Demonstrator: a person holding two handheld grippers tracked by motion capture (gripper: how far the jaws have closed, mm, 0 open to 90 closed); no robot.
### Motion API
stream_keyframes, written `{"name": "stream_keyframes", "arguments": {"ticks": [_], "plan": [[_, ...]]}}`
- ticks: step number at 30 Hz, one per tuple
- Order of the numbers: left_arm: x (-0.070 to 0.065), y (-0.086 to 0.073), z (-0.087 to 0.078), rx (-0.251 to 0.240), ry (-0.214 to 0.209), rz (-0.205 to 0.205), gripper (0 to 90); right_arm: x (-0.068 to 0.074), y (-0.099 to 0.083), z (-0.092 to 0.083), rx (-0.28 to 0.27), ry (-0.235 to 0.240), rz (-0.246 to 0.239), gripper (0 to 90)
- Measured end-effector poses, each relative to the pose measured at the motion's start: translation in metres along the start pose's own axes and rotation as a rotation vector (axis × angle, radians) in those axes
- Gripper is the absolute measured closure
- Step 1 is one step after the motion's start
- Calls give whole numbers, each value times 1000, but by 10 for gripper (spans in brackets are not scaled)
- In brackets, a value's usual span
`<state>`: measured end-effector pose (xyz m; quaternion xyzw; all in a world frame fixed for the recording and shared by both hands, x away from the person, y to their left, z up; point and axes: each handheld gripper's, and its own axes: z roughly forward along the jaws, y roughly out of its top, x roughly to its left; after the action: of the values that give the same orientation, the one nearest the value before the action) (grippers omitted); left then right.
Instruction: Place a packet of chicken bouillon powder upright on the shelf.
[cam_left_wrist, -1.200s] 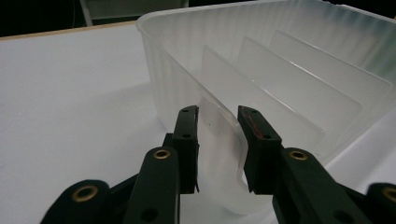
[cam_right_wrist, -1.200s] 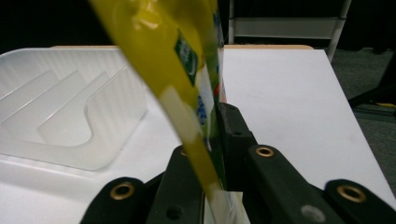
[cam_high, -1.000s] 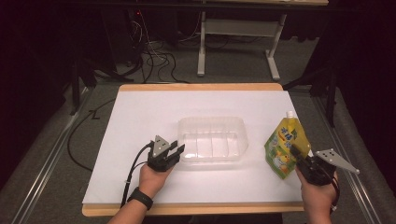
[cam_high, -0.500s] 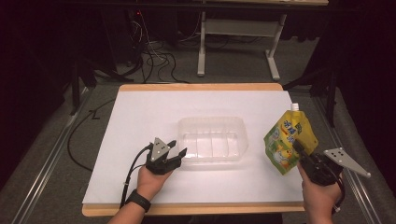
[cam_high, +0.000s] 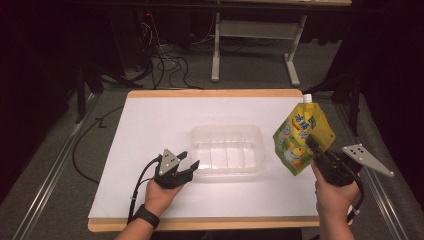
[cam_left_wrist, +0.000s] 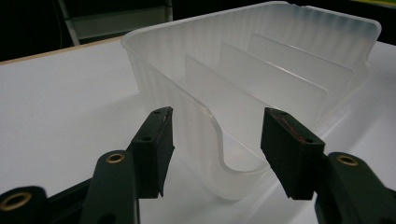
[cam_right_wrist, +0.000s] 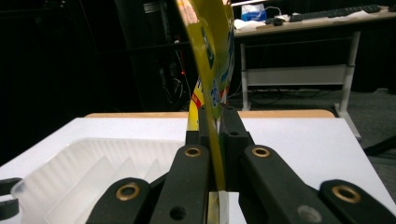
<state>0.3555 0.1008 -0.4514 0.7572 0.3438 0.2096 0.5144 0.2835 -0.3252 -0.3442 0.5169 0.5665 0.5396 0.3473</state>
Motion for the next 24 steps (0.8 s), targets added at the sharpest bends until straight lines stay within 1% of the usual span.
{"name": "stream_keyframes", "arguments": {"ticks": [1,2,3,7,12,15,20,21,22,24], "plan": [[0,0,-1,-3,0,1,444,1,1,1,-3,4,-4,900],[1,0,-1,-4,0,1,443,5,5,3,-7,13,-4,900],[1,0,-2,-5,1,0,443,5,5,3,-7,13,-4,900],[2,0,-3,-9,3,-4,442,13,9,9,-8,24,-7,900],[2,0,-4,-11,5,-3,433,25,13,18,-12,44,-13,900],[2,0,-3,-11,3,-11,421,33,15,24,-11,62,-13,900],[2,0,-4,-18,7,-11,365,44,15,32,-10,81,-19,900],[2,0,-4,-21,12,-11,338,46,15,34,-8,84,-18,900],[2,0,-4,-16,13,-9,289,48,15,36,-9,89,-18,900],[3,0,-3,-10,20,-12,280,52,15,40,-8,96,-16,900]]}}
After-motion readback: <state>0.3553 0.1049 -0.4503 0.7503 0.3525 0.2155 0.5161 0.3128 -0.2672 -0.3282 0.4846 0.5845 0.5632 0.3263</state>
